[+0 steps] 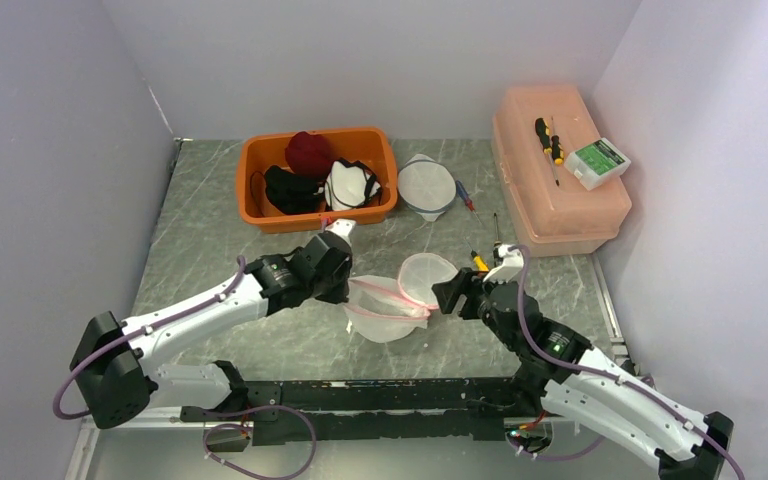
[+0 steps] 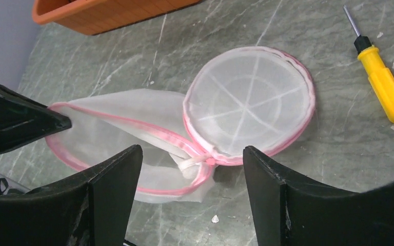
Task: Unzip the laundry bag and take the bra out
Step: Adjust the laundry bag at the center of the board, then close the laundry bag at the center of the board.
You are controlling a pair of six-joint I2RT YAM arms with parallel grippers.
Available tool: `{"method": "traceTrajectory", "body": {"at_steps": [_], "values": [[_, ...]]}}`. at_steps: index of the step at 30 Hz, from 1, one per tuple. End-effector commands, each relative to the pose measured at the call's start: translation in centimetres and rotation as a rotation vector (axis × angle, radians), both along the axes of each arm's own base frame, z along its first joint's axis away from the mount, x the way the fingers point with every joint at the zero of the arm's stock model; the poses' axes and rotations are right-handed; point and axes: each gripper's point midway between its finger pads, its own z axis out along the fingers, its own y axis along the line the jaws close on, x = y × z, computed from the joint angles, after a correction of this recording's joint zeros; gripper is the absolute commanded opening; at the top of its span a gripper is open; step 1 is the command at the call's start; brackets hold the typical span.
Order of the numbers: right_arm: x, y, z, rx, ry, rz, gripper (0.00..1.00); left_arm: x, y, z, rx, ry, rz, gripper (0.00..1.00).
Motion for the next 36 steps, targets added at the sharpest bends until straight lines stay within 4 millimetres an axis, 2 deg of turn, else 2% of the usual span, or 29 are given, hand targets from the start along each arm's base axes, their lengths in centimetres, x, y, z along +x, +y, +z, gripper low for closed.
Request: {"method": "traceTrajectory", "body": {"at_steps": [1, 4, 7, 11, 16, 25, 32, 36], "values": [[0.7, -0.2, 0.0, 0.001, 0.004, -0.038, 0.76, -0.5, 3.3, 0.6, 0.156, -0.014, -0.013, 0.03], [1.3, -0.5, -2.3, -0.016, 0.069, -0.060, 0.77, -0.7, 4.1, 0.5, 0.188, -0.014, -0.019, 0.03], [1.5, -0.1, -4.8, 0.048, 0.172, -0.026, 0.78, -0.9, 4.7, -0.1, 0.218, -0.006, -0.017, 0.03], [2.8, -0.9, -6.7, 0.118, 0.239, -0.052, 0.79, -1.1, 5.6, -1.1, 0.253, 0.008, 0.009, 0.03], [3.8, -0.5, -7.9, 0.186, 0.304, -0.035, 0.80, -1.1, 6.1, -1.6, 0.264, 0.016, 0.040, 0.03], [5.6, 0.3, -10.3, 0.285, 0.449, -0.043, 0.80, -0.4, 7.0, -1.2, 0.297, 0.001, 0.103, 0.03], [6.1, 1.2, -11.4, 0.321, 0.537, -0.045, 0.76, -0.2, 6.9, -0.7, 0.276, -0.014, 0.112, 0.03], [6.2, 1.5, -12.2, 0.338, 0.585, -0.057, 0.69, -0.3, 6.9, -0.2, 0.259, -0.021, 0.114, 0.03]]}}
